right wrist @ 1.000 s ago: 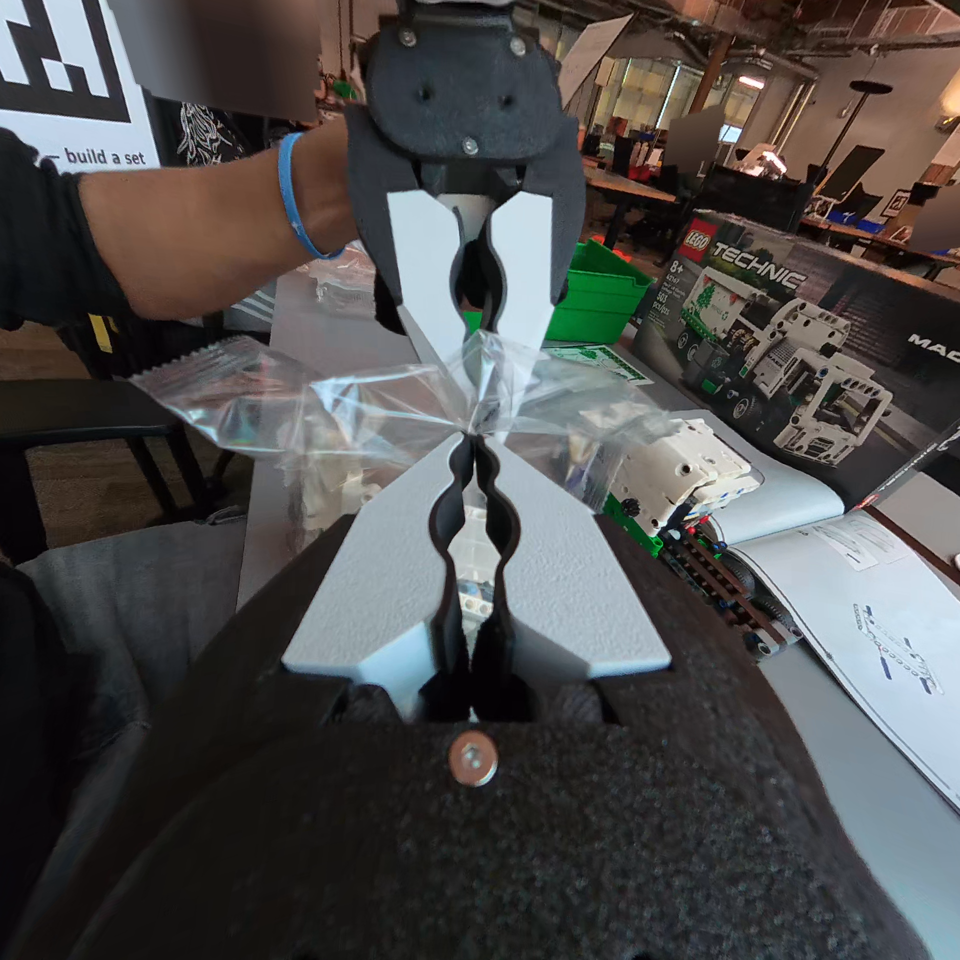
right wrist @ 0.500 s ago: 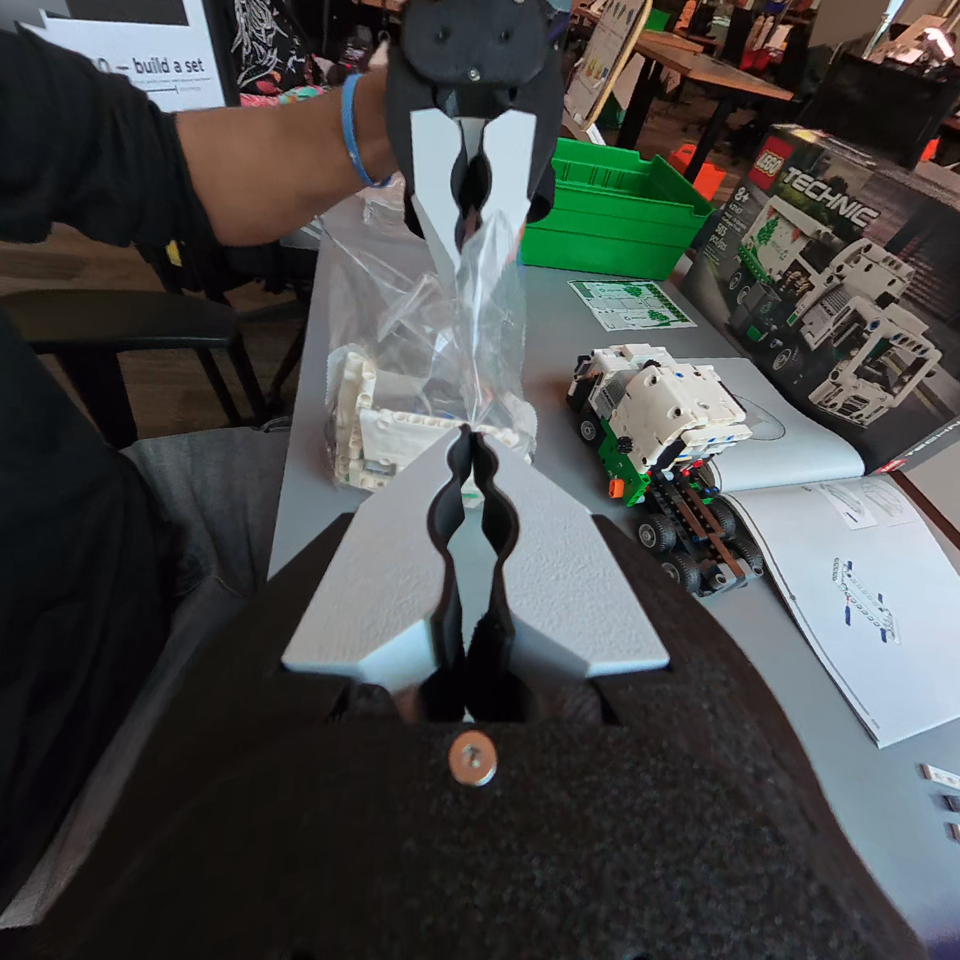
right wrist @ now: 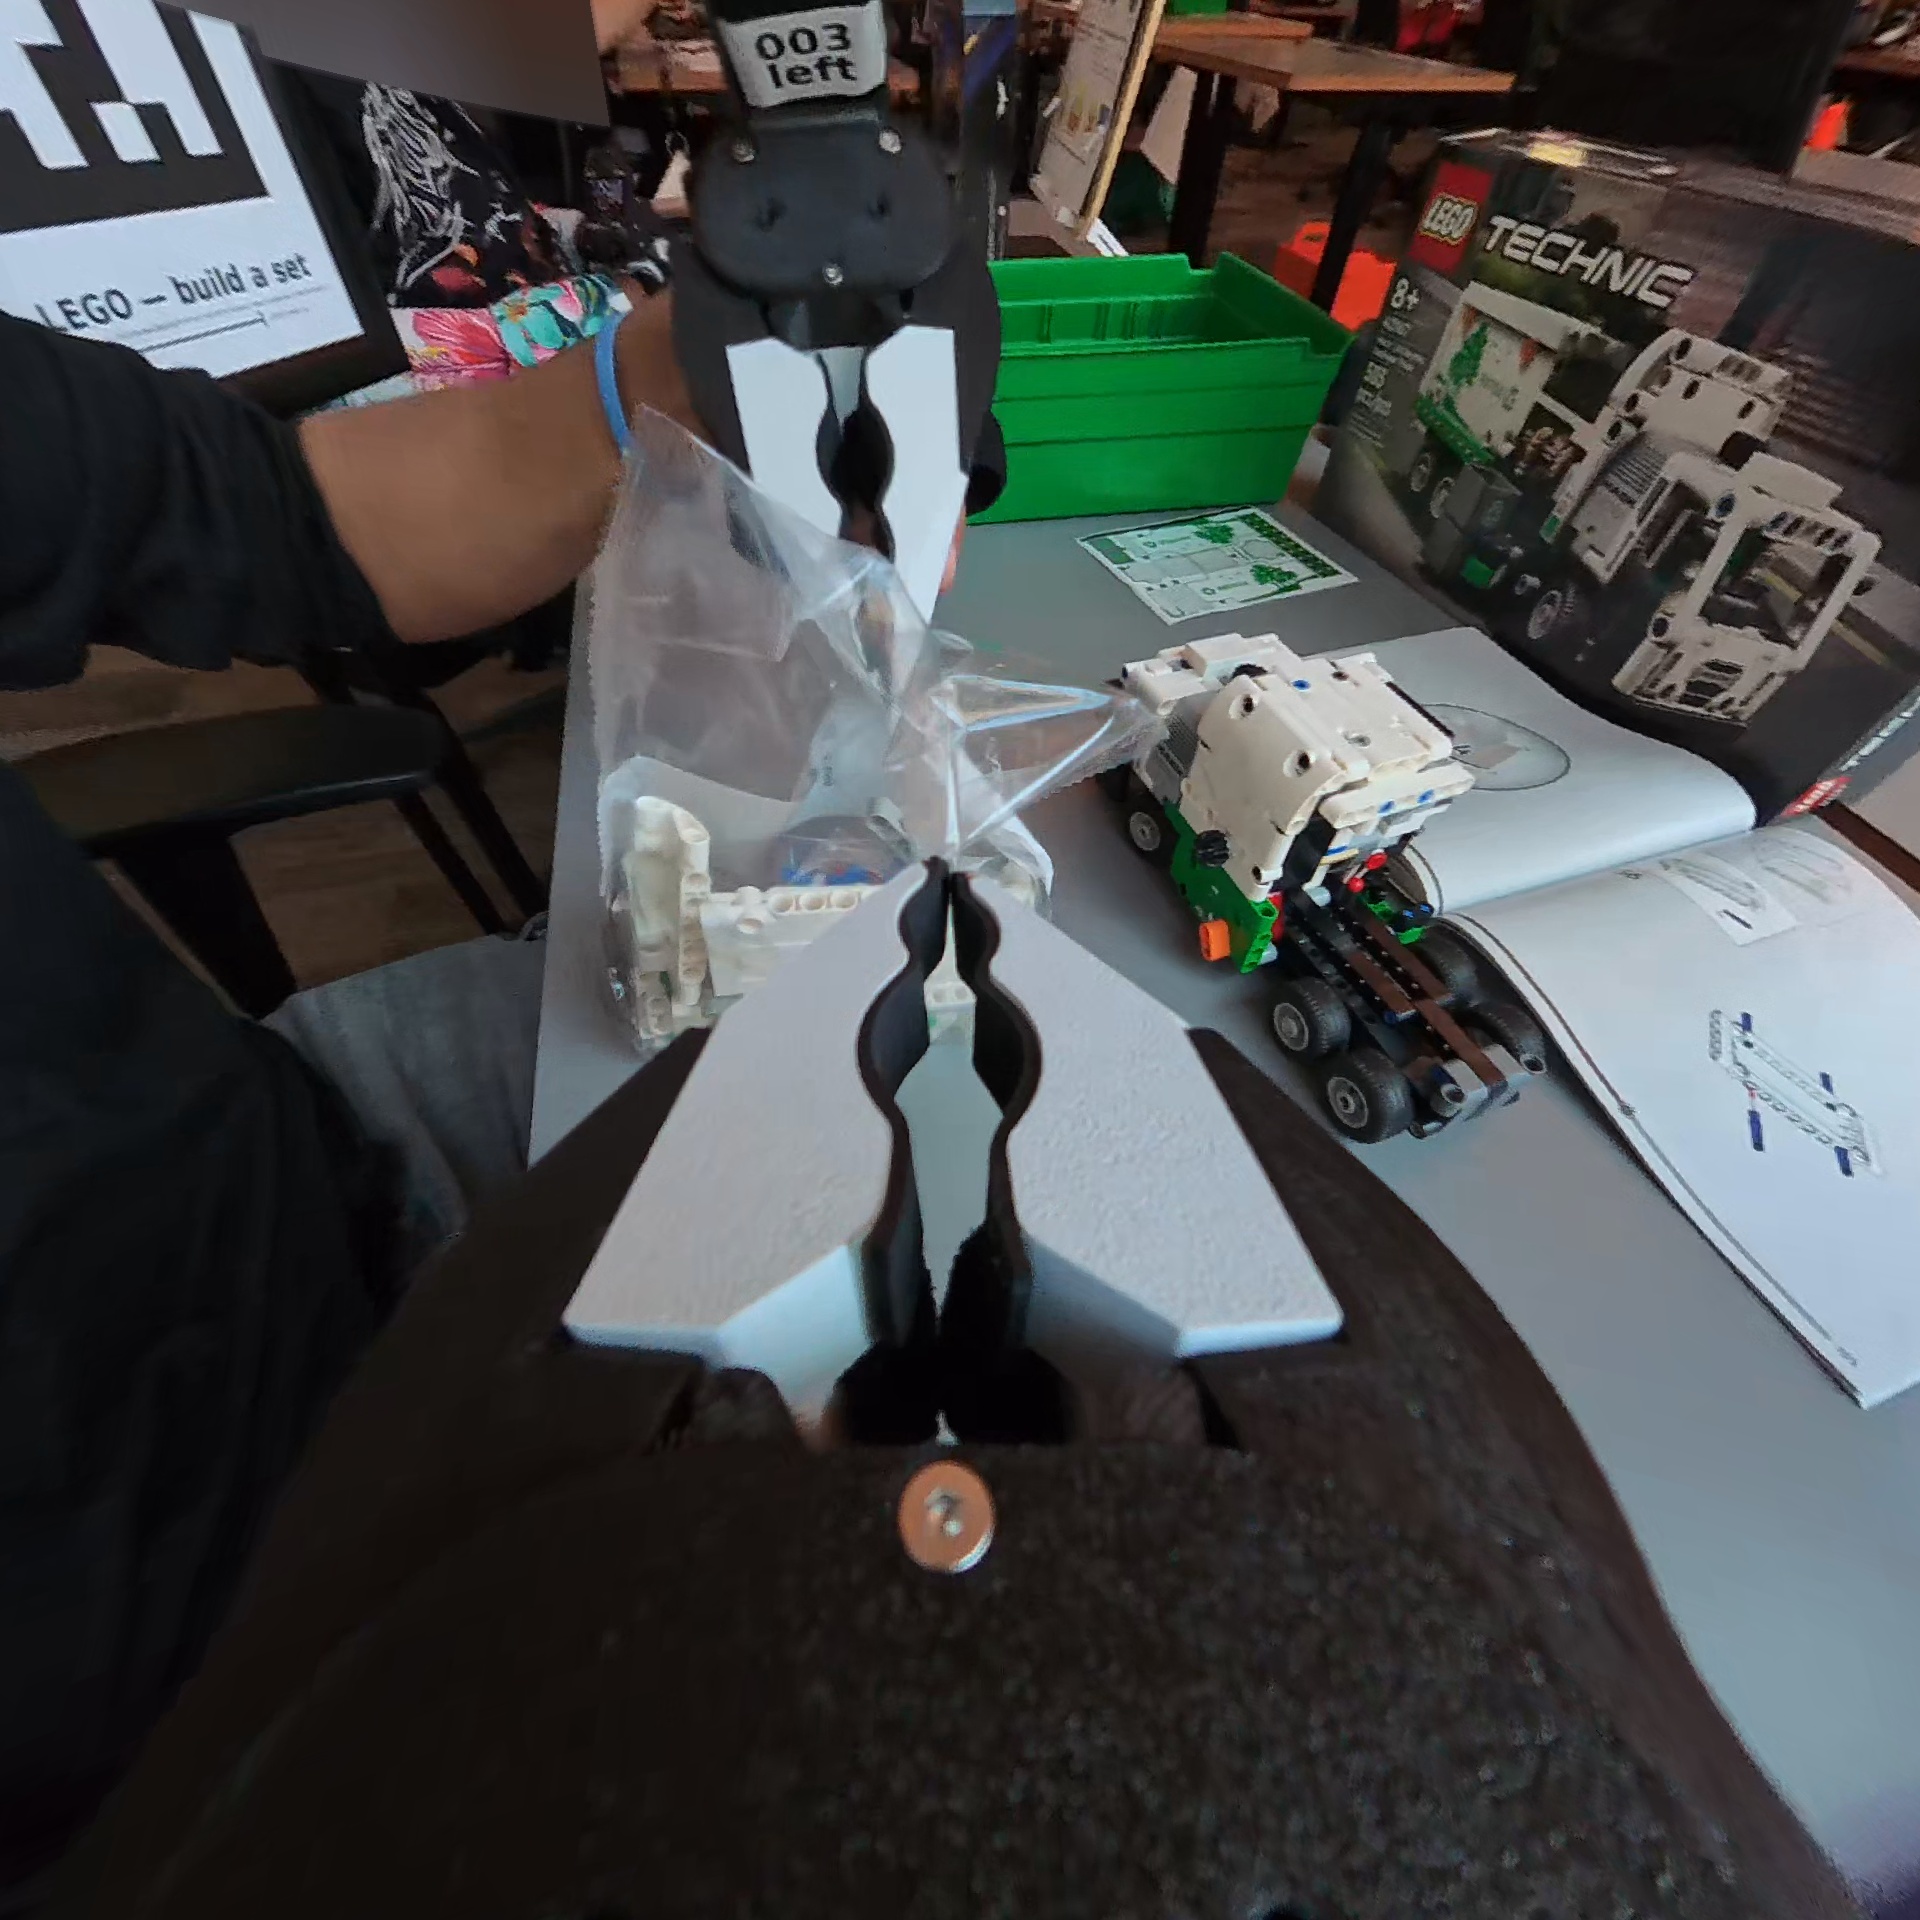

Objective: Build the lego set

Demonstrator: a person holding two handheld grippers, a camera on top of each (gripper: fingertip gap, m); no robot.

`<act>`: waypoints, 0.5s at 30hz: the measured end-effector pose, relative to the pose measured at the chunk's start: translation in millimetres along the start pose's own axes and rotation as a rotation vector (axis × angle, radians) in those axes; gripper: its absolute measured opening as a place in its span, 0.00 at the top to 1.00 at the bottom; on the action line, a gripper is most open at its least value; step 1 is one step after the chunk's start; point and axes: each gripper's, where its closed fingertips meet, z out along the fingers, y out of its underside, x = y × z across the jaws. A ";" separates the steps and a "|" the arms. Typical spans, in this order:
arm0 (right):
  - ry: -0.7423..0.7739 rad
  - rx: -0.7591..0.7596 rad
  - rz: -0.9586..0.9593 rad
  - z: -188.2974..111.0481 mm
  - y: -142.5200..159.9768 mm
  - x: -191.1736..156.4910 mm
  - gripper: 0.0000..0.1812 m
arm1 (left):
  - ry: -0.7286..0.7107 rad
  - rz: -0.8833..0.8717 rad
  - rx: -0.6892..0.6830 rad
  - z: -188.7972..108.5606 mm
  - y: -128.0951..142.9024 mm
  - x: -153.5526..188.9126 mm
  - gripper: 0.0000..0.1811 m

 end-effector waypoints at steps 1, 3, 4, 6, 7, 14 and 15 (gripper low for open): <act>0.021 -0.001 -0.006 -0.1 -1.1 2.0 1.00 | -0.010 0.012 -0.006 0.6 0.5 0.1 1.00; 0.058 0.005 -0.039 -1.0 -3.0 3.0 0.97 | -0.024 0.012 0.000 -0.9 0.1 -0.7 0.99; 0.077 0.009 -0.054 -2.2 -4.4 2.3 0.93 | -0.040 0.008 0.005 -2.1 0.1 -2.6 0.97; 0.076 0.003 -0.058 -5.4 -6.1 -6.2 0.89 | -0.080 0.004 0.033 -5.7 -1.5 -5.9 0.93; 0.079 -0.010 -0.054 -7.0 -5.6 -11.0 0.86 | -0.106 0.000 0.055 -8.2 -3.1 -7.9 0.91; 0.220 0.000 -0.172 12.4 4.9 -47.8 0.88 | -0.259 -0.010 0.131 -24.8 -2.9 6.1 0.83; 0.280 -0.007 -0.232 17.0 5.4 -45.9 0.89 | -0.232 -0.012 0.124 -18.9 -0.8 17.0 0.83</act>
